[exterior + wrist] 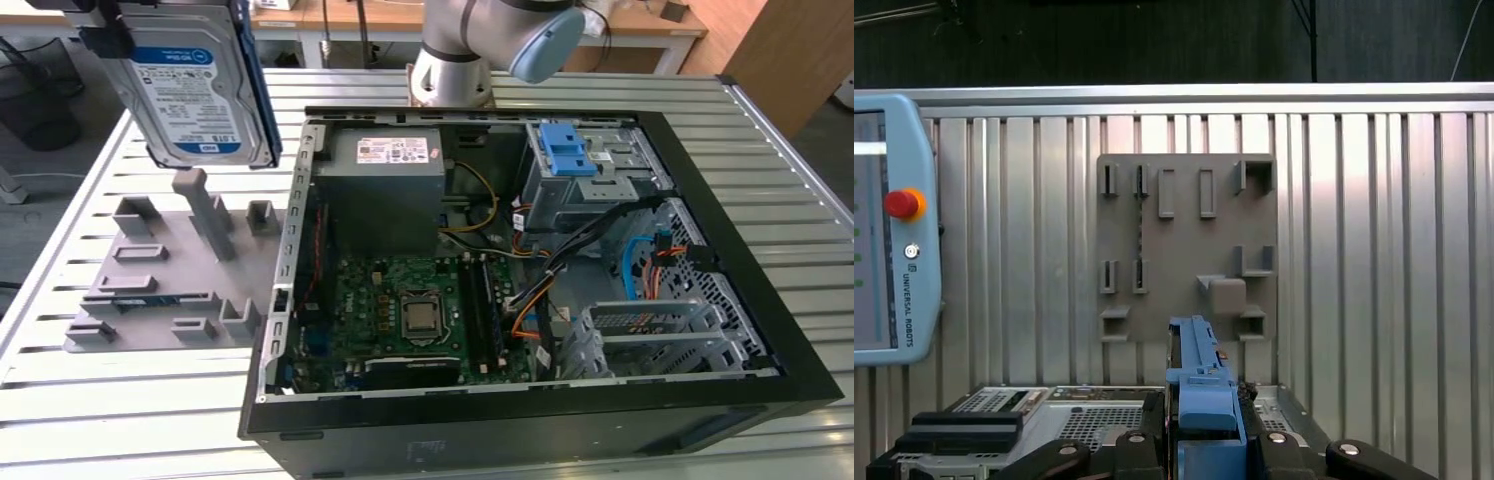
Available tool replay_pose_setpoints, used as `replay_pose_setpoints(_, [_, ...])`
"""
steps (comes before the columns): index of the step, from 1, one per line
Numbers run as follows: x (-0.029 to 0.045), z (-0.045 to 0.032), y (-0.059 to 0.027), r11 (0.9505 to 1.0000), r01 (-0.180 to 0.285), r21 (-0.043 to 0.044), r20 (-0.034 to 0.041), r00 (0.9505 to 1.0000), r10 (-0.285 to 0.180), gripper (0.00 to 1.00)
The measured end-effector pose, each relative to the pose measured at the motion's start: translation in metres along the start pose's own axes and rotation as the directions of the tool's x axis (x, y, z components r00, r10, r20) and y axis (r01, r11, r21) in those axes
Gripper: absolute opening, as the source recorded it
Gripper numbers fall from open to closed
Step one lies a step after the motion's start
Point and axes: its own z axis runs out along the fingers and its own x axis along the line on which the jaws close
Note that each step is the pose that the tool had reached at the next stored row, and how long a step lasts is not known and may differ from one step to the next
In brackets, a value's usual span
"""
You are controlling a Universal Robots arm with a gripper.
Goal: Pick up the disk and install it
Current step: 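Pick up the disk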
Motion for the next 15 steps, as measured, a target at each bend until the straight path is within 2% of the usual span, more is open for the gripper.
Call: replay_pose_setpoints(15, [0.0075, 0.0000, -0.0179, 1.0000, 0.000, -0.0002, 0.0000, 1.0000, 0.000, 0.36])
